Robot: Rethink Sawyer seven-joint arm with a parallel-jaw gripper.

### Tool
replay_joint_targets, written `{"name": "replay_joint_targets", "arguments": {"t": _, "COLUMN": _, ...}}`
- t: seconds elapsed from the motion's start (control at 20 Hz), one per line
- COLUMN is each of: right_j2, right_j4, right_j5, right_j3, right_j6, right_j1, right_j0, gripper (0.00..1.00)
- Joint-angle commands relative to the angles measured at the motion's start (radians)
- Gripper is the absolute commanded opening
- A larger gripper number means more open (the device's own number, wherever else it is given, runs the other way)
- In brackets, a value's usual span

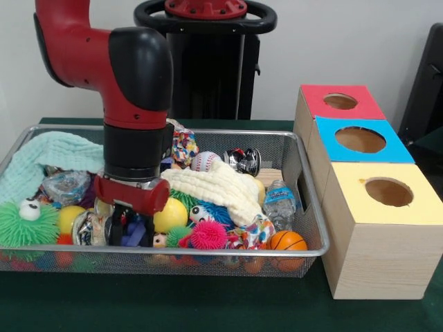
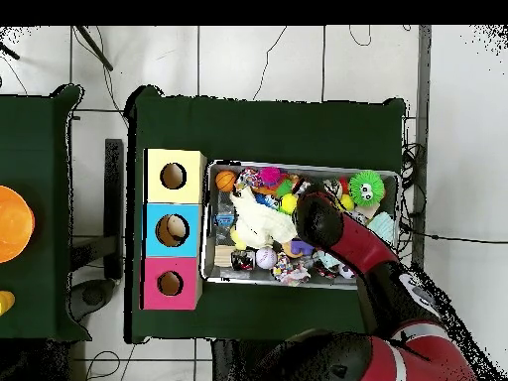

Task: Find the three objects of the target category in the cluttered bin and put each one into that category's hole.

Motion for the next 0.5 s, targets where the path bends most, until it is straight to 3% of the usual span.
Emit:
{"name": "replay_joint_targets", "arguments": {"t": 0.05, "right_j2": 0.059, "right_j4": 0.084, "right_j5": 0.322, "right_j3": 0.129, "right_j6": 0.192, "right_j1": 0.040, "right_j0": -0.016, "gripper": 1.00}}
{"name": "replay_joint_targets", "arguments": {"t": 0.5, "right_j2": 0.035, "right_j4": 0.094, "right_j5": 0.378, "right_j3": 0.126, "right_j6": 0.167, "right_j1": 0.018, "right_j0": 0.013, "gripper": 1.00}}
